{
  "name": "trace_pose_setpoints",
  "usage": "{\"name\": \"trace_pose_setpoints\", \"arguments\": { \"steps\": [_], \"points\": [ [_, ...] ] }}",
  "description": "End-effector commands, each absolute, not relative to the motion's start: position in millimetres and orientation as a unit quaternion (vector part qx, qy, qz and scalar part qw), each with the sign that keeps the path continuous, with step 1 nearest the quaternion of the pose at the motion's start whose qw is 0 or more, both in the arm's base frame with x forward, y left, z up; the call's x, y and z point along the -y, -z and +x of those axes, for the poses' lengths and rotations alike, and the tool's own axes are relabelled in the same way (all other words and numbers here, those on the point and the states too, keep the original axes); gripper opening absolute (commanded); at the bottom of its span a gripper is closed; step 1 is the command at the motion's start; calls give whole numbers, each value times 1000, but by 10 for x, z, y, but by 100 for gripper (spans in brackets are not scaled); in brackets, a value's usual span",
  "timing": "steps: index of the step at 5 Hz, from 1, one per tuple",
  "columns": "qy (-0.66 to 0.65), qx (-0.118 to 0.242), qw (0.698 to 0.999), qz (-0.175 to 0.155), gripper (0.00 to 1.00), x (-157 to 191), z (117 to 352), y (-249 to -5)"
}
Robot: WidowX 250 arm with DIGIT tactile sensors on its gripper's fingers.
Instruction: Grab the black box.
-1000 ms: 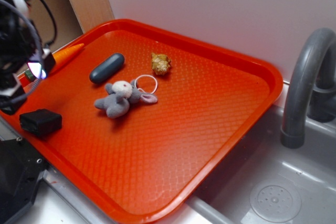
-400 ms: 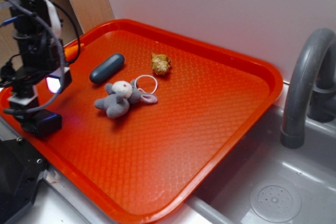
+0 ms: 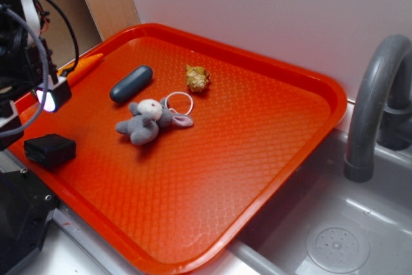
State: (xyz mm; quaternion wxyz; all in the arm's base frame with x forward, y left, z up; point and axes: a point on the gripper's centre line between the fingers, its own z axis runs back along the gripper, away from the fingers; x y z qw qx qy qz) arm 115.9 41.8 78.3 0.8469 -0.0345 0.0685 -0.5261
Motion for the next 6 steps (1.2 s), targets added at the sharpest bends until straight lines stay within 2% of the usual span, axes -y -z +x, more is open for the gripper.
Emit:
{"name": "trace_pose_setpoints", "arguments": {
  "steps": [1, 4, 5, 6],
  "points": [
    [519, -99, 848, -33, 100, -356, 1194, -526],
    [504, -117, 855, -33, 100, -365, 1350, -267],
    [445, -133, 886, -9, 0, -463, 1493, -253],
    [395, -103, 913, 20, 0, -599, 1707, -390]
  ]
}}
